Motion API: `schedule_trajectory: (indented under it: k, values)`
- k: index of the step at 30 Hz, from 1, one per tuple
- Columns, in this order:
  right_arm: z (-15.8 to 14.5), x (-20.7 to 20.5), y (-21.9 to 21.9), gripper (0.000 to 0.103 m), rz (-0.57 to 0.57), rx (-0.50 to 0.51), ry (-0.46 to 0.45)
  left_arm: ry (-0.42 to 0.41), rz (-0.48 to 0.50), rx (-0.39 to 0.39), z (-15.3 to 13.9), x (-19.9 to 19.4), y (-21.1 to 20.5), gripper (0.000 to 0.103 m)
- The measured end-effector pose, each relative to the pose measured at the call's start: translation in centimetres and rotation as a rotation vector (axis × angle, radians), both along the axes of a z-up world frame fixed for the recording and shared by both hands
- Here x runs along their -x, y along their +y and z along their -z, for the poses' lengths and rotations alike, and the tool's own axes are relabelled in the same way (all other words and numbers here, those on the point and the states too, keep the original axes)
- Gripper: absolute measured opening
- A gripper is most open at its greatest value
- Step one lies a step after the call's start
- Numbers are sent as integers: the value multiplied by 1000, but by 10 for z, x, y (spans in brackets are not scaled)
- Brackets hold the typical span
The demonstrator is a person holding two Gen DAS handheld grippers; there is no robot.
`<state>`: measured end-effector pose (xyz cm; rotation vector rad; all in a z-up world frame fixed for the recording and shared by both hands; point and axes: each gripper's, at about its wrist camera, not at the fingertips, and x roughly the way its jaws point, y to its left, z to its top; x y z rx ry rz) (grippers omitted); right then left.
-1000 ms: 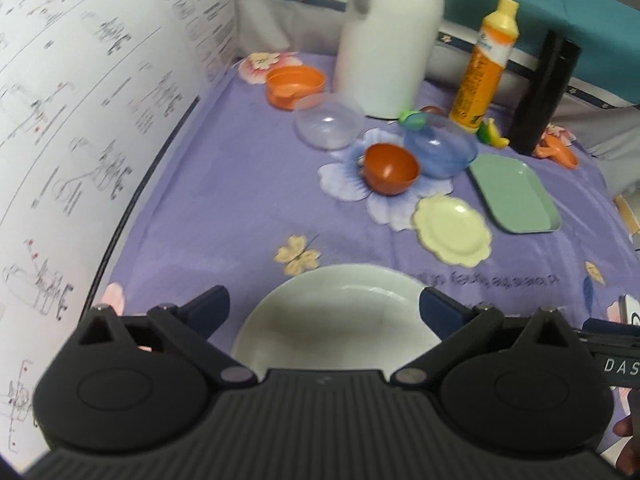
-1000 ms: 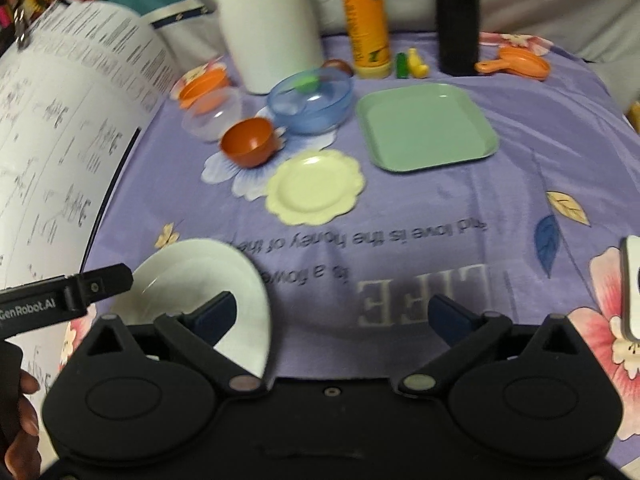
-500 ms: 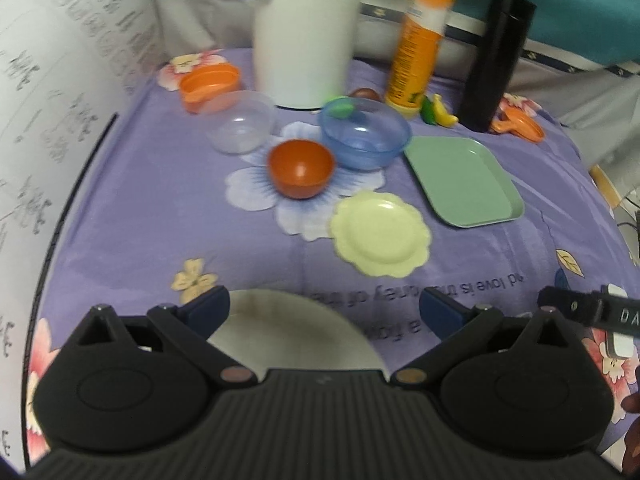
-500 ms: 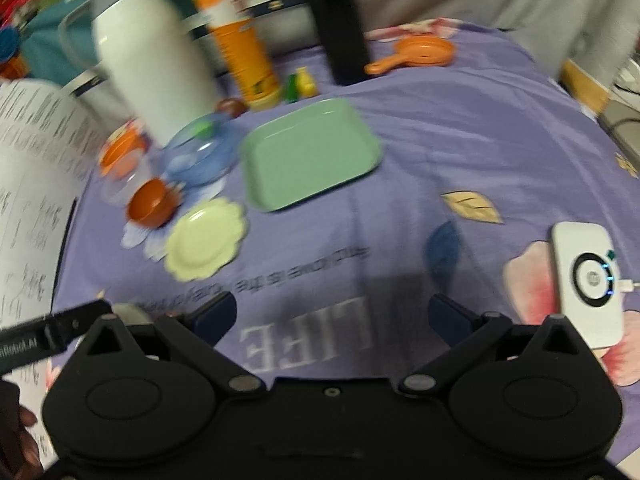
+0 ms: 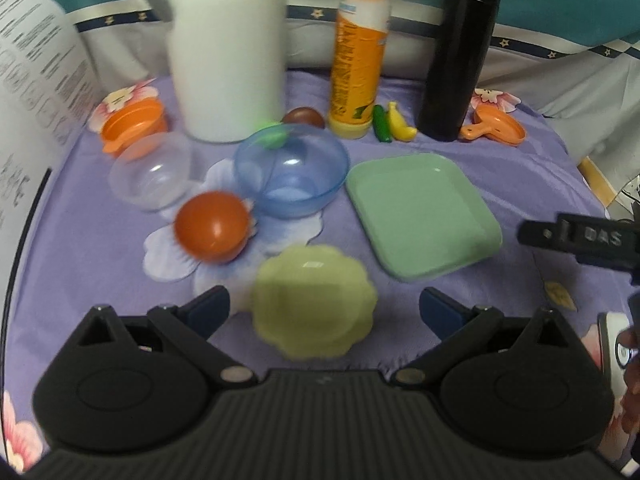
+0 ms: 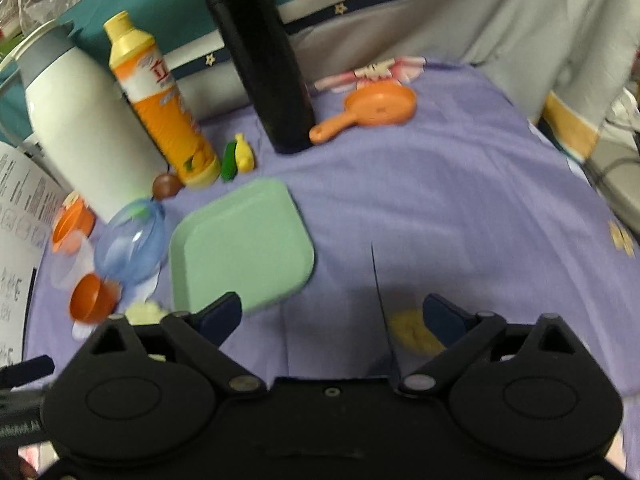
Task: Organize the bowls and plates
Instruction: 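Close the left tool on the green square tray while the right tool grips it, then carry the green tray with both tools and lower it onto the white plate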
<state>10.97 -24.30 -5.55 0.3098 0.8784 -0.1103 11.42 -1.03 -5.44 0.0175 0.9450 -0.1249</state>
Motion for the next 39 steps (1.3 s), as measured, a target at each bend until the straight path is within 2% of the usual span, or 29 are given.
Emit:
schedule_trajectory:
  k: [5,7,10,14,16,17,21,25,30,32,33,36,39]
  values:
    - [12,-37,-1,76,-36,12,-1,0,26,-5,7,-23,-18,103]
    - [20,-51,-1,62,-49,8,9,4,26,2,10,-30,-22,103]
    - [33,-68,0,47,-70,8,30,15,25,7,16,-42,-26,103]
    - [45,-80,4,33,-92,-9,39,25,28,3,24,-55,-32,102]
    - [46,-81,7,13,-108,13,31,32,28,8,28,-60,-35,99]
    - [48,-82,7,10,-115,7,29,38,28,12,30,-62,-36,98]
    - [45,-70,4,9,-123,29,28,54,37,30,38,-68,-45,92]
    - [41,-55,-5,9,-126,-13,57,59,70,25,44,-72,-59,79]
    - [39,-49,-13,9,-138,-41,74,64,100,14,52,-80,-73,72]
    - [38,-52,-15,11,-131,-45,69,69,109,9,54,-85,-76,64]
    - [39,-54,-16,11,-124,-49,64,76,111,12,56,-87,-77,57]
    - [41,-60,-16,13,-107,-63,45,68,119,6,57,-90,-80,53]
    - [43,-62,-13,20,-98,-69,19,60,127,0,59,-91,-81,55]
